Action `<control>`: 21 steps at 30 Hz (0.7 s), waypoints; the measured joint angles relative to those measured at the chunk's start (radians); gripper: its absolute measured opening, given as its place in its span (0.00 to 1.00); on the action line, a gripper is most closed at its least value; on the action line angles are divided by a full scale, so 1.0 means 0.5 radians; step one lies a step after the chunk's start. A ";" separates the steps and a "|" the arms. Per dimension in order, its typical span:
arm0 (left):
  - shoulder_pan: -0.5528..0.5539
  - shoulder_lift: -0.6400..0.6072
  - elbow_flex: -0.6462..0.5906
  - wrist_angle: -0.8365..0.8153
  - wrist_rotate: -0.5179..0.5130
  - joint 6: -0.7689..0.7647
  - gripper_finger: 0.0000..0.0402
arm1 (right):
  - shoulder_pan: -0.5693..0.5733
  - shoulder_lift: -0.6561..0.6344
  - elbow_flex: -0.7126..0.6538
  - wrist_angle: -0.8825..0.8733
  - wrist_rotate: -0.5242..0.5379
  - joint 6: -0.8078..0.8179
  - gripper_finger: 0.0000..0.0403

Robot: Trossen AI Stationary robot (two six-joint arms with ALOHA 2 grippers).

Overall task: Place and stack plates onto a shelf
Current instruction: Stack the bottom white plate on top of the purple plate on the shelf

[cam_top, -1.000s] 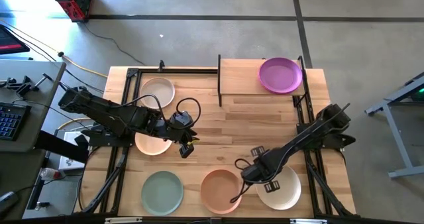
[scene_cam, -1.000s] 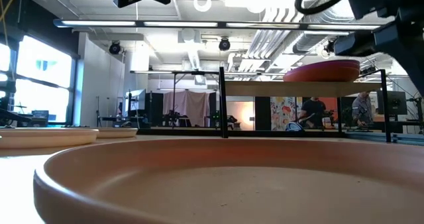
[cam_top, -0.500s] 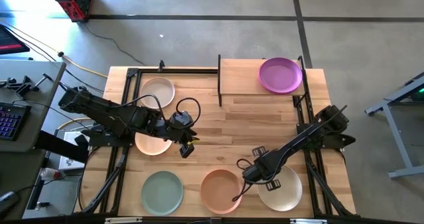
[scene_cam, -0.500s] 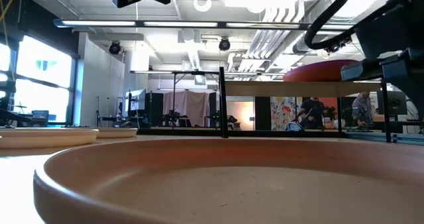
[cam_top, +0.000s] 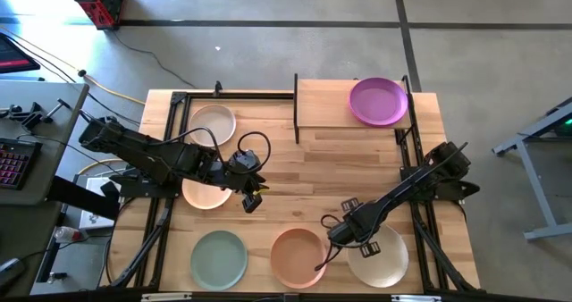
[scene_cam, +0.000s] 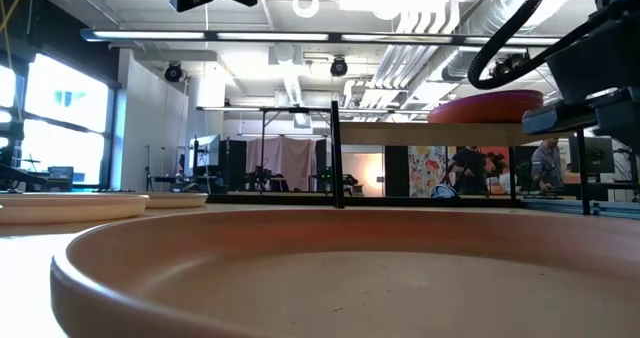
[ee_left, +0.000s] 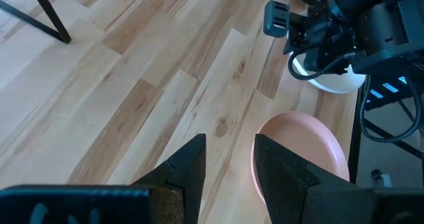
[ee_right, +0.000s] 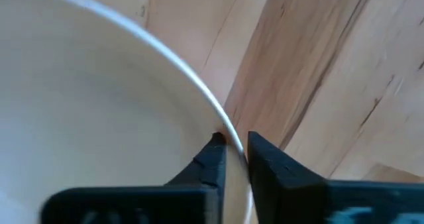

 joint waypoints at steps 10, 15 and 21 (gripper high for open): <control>0.000 0.000 0.000 -0.001 0.000 0.000 0.29 | 0.000 -0.034 0.002 -0.083 -0.002 0.104 0.01; 0.000 0.000 0.000 -0.001 0.000 0.000 0.29 | 0.000 -0.143 0.002 -0.105 0.012 0.253 0.00; -0.001 0.000 0.000 -0.001 -0.001 0.003 0.29 | 0.000 -0.309 0.002 -0.127 0.062 0.492 0.00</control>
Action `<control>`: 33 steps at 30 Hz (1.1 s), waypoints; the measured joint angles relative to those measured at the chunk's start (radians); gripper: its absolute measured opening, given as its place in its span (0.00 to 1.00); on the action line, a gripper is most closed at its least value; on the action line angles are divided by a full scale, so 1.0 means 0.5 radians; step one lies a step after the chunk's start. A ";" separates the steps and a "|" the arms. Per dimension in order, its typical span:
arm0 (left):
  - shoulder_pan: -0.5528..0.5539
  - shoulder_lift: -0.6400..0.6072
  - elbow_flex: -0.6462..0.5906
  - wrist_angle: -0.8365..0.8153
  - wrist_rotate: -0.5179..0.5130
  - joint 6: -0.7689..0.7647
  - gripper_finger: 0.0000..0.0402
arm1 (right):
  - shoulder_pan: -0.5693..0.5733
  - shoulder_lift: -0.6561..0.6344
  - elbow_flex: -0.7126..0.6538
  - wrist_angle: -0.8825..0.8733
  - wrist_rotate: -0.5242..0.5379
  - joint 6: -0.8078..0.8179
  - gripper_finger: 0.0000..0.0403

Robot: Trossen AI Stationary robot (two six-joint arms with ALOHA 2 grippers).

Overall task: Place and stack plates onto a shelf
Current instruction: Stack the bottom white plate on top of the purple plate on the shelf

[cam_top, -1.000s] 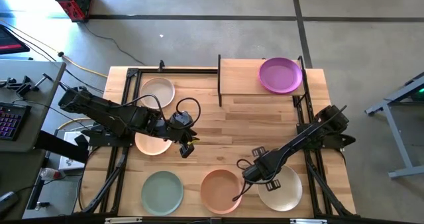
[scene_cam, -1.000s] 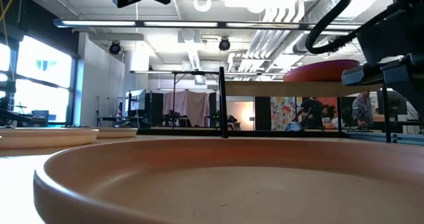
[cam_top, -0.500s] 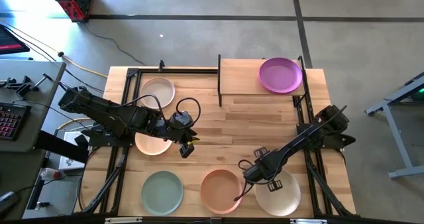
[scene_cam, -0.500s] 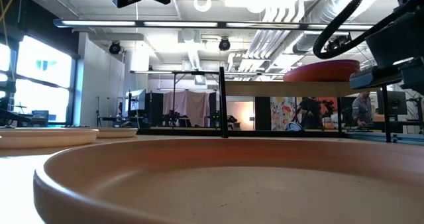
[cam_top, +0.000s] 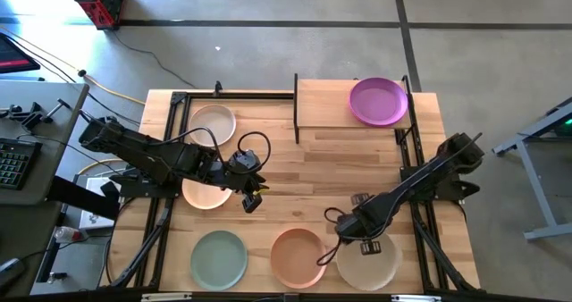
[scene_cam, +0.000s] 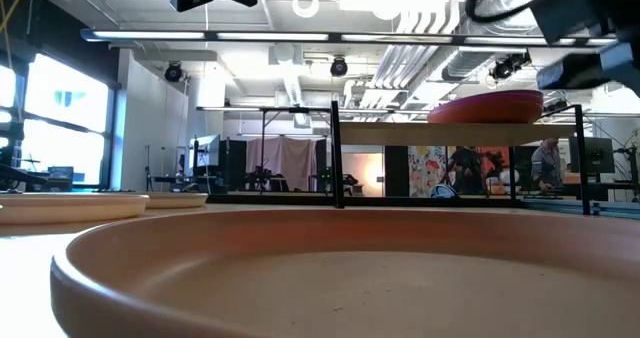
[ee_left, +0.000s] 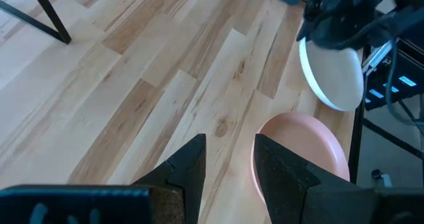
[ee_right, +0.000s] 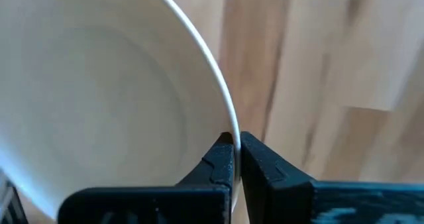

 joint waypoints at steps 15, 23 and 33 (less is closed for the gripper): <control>0.001 0.000 0.000 0.000 -0.001 0.035 0.29 | -0.126 -0.465 0.000 -0.105 0.301 0.544 0.00; 0.000 0.000 0.000 0.000 0.000 0.036 0.29 | -0.281 -0.741 0.000 -0.132 0.524 0.743 0.00; 0.001 0.000 0.000 -0.006 0.000 0.036 0.29 | -0.575 -1.006 0.000 -0.128 0.653 0.844 0.00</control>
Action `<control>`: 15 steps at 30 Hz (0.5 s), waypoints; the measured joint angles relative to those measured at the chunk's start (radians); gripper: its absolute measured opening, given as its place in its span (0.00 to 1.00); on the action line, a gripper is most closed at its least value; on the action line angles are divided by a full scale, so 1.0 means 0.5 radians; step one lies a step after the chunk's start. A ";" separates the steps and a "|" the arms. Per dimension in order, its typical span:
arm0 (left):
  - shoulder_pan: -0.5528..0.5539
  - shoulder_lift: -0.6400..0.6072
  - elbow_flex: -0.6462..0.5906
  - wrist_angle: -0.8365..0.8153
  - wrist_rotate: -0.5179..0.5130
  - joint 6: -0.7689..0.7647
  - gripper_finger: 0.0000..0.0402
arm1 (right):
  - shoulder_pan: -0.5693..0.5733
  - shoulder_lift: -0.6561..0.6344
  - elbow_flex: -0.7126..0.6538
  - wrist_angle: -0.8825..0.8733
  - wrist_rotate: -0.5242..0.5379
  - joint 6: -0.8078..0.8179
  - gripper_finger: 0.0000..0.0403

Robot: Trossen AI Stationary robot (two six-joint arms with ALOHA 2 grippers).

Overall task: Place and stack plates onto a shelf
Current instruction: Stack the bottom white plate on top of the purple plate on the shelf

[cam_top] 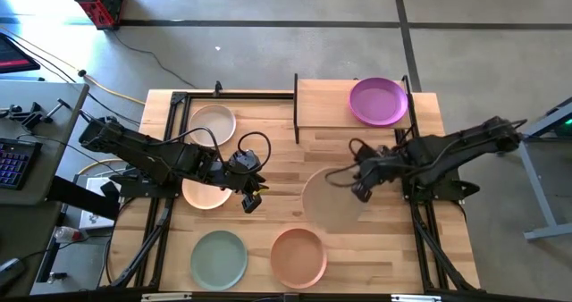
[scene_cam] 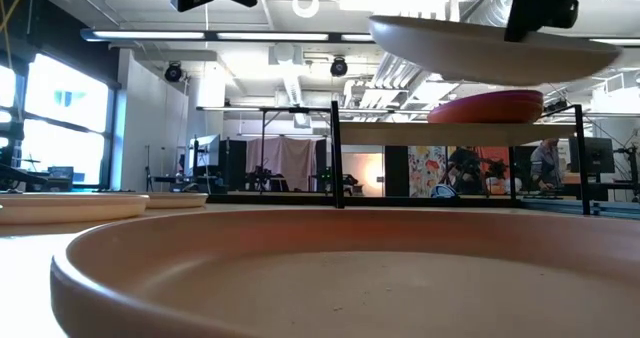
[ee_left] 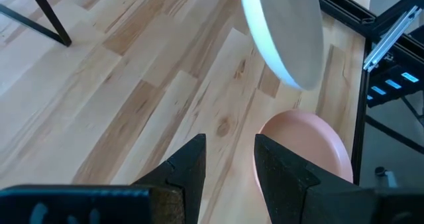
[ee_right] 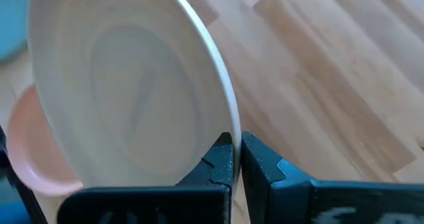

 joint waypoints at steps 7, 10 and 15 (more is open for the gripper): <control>-0.001 0.000 0.000 -0.080 0.000 0.068 0.29 | -0.313 -0.179 0.000 0.000 0.000 -0.007 0.00; 0.010 0.000 0.000 -0.103 -0.005 0.129 0.29 | -0.479 -0.269 0.000 0.000 0.001 -0.007 0.00; 0.065 0.000 0.000 -0.115 -0.050 0.283 0.29 | -0.789 -0.415 0.000 0.003 0.002 -0.053 0.00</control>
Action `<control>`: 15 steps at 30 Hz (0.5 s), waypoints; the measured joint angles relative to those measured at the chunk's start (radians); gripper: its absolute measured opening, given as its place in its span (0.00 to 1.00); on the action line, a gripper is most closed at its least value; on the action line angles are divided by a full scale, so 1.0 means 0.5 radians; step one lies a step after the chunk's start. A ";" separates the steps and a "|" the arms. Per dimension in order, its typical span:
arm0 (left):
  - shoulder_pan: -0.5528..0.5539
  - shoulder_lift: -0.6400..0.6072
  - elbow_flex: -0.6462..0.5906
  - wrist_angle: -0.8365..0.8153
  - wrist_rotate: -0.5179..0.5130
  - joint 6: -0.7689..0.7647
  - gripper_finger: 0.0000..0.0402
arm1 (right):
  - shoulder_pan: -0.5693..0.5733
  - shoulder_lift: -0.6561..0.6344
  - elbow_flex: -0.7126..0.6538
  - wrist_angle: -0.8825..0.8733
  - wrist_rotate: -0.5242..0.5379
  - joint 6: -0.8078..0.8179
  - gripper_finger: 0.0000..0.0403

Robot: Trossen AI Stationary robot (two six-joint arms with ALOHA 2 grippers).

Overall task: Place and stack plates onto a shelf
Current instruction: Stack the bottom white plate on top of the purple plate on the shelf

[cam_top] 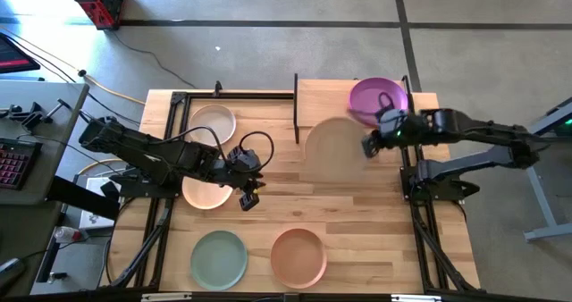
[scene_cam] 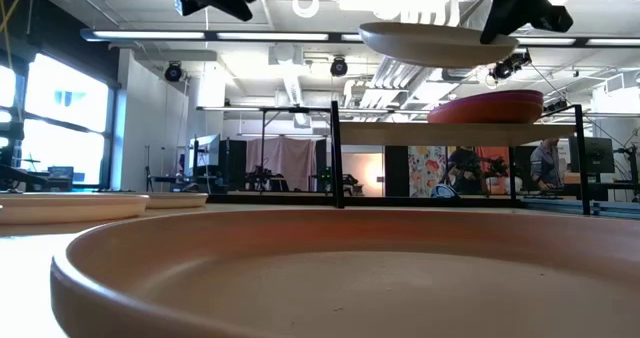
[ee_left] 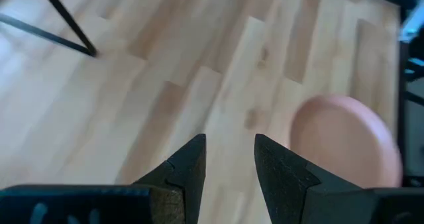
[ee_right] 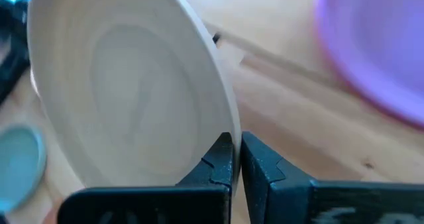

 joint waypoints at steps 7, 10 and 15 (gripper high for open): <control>0.160 0.000 0.000 -0.001 -0.115 0.303 0.29 | -0.408 -0.135 0.000 0.136 -0.003 -0.039 0.00; 0.247 0.000 0.000 -0.001 -0.152 0.438 0.29 | -0.564 -0.156 0.000 0.249 -0.003 -0.041 0.00; 0.413 0.000 0.000 -0.001 -0.214 0.660 0.29 | -0.809 -0.158 0.000 0.426 -0.011 -0.092 0.00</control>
